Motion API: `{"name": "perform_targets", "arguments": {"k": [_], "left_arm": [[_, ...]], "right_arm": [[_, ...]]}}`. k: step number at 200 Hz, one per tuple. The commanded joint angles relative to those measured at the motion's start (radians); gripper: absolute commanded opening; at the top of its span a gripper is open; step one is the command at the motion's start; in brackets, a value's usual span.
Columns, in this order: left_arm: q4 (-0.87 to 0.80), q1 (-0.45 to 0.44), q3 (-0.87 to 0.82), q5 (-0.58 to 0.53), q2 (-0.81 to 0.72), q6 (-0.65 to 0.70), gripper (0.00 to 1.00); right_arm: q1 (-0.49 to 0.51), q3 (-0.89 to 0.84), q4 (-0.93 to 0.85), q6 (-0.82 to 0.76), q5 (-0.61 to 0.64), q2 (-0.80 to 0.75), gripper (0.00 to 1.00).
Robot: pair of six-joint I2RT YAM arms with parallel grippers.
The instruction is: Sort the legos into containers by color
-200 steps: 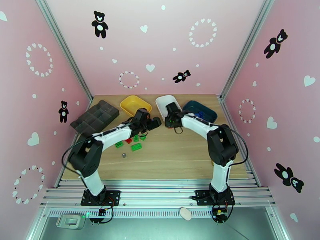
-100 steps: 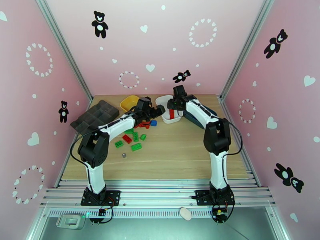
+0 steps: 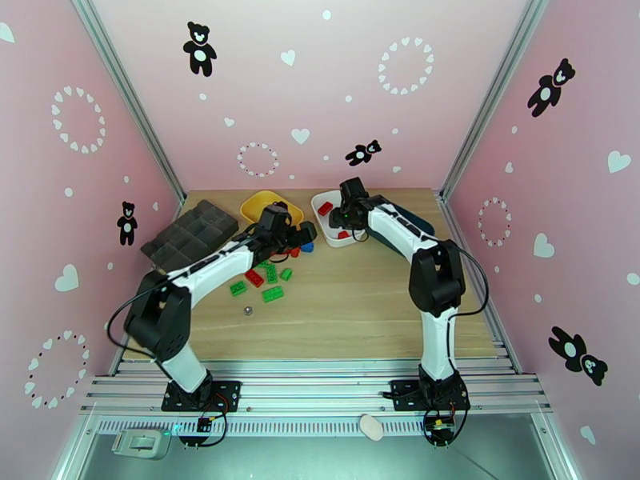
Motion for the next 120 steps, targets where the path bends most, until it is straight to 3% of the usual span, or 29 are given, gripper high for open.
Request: {"name": "perform_targets", "arguments": {"k": [1, 120], "left_arm": [[-0.051, 0.025, -0.070, -0.082, -0.065, 0.031, 0.94], [-0.043, 0.093, -0.423, -0.139, -0.288, -0.031, 0.90]], "right_arm": [[0.054, -0.035, 0.006, -0.021, 0.028, -0.082, 0.58], [0.284, -0.073, 0.042, -0.068, 0.009, 0.011, 0.61]]}}
